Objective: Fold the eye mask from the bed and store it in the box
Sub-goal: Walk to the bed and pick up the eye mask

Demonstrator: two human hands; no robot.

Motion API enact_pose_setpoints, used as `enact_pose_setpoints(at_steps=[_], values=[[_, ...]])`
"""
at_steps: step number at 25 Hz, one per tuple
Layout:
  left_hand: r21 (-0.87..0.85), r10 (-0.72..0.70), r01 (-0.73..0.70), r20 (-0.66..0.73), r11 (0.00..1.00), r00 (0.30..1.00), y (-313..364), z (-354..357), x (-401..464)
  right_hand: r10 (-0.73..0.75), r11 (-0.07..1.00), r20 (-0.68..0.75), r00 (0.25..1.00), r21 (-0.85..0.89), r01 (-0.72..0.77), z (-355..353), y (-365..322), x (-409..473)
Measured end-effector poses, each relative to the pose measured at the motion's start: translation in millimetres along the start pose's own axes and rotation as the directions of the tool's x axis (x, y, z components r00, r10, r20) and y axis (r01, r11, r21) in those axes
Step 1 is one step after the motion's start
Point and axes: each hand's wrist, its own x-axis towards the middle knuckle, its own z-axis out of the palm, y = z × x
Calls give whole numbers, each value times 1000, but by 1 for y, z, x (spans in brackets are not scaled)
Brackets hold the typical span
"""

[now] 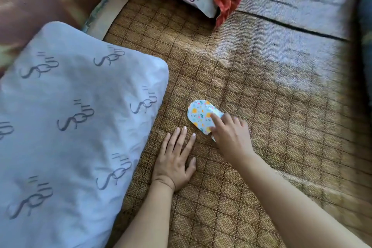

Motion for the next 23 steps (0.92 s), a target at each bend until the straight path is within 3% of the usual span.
enact_pose_setpoints(at_steps=[3, 6, 9, 12, 14, 17, 19, 20, 21, 22, 23], values=[[16, -1, 2, -14, 1000, 1000, -1, 2, 1, 298, 928, 156, 942, 185, -324, 1, -2, 17], [25, 5, -5, -23, 1000, 1000, -2, 6, 2, 406, 861, 229, 885, 227, -454, 2, -5, 27], [12, 12, -12, -31, 1000, 999, -2, 9, 0, 409, 805, 190, 893, 386, -451, 2, -4, 22], [31, 6, -5, -13, 999, 1000, 0, 3, 0, 361, 536, 267, 894, 725, -433, -17, 12, 5], [80, -8, -1, 108, 997, 994, 0, -3, -1, 317, 399, 334, 888, 802, -445, -38, 21, -8], [33, -68, 62, 237, 998, 969, 10, -18, -2, 282, 416, 349, 894, 795, -442, -65, 25, -30], [-169, -170, 219, 264, 961, 949, 22, -45, -19, 265, 391, 390, 882, 793, -468, -86, 16, -51], [-365, -263, 360, 289, 858, 920, 29, -65, -32, 253, 364, 409, 877, 799, -478, -98, 9, -65], [-576, -333, 505, 382, 643, 862, 35, -90, -47, 230, 345, 425, 876, 806, -481, -115, 1, -81], [-723, -342, 593, 490, 354, 802, 39, -117, -62, 196, 334, 446, 874, 807, -487, -132, -9, -98], [-789, -320, 605, 549, 107, 772, 41, -145, -80, 149, 332, 469, 871, 806, -491, -148, -20, -115]])
